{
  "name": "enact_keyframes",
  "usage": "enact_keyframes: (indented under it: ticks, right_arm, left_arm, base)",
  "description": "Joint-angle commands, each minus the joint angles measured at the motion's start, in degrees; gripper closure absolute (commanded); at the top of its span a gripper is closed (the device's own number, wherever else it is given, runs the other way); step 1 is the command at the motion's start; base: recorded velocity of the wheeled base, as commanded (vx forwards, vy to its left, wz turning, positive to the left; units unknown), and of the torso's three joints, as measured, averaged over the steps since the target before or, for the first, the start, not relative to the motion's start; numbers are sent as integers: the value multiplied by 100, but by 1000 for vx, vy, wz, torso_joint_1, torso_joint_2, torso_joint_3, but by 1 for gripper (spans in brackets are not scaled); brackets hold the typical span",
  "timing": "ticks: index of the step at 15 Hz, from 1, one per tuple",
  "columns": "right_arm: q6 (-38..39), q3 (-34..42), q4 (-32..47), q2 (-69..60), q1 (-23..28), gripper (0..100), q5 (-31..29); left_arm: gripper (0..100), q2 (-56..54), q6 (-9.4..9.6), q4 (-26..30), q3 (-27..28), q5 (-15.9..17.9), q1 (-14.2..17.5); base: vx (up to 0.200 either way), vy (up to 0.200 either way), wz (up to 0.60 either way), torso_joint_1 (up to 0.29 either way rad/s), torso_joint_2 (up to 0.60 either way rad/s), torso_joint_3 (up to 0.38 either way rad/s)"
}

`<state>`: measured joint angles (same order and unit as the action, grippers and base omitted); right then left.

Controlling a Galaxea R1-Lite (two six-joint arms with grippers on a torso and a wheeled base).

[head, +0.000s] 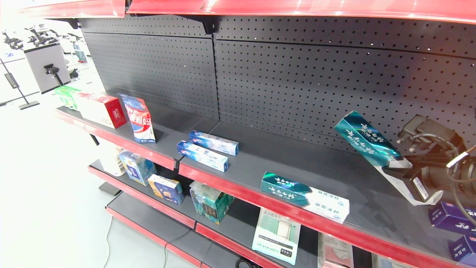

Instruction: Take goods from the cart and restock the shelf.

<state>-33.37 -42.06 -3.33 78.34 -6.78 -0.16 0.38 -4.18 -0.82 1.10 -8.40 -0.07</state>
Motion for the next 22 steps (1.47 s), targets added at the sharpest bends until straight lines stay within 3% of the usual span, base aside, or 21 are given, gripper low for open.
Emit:
enact_keyframes:
  ticks: [1,3,4,12,17,22]
  right_arm:
    - [-3,-39,-1,6,-43,100,-2]
    - [-12,-66,-1,-3,-34,100,-2]
    - [-21,-92,-1,15,-34,100,-2]
    - [-1093,-417,-10,999,-69,100,508]
    - [-1163,-962,-10,2072,-623,100,693]
    - [-1594,-1595,-10,2687,-693,100,1000]
  left_arm:
    - [0,-29,-65,-182,-110,137,7]
    - [0,-29,93,-138,-110,576,7]
    - [0,-29,313,99,-101,699,7]
    - [0,-20,339,73,-110,717,-10]
    - [0,-29,339,82,-110,717,-10]
    - [0,-20,339,82,-110,717,-10]
  base:
    - [0,0,0,0,0,0]
    - [0,0,0,0,0,0]
    - [0,0,0,0,0,0]
    - [0,0,0,0,0,0]
    - [0,0,0,0,0,0]
    - [0,0,0,0,0,0]
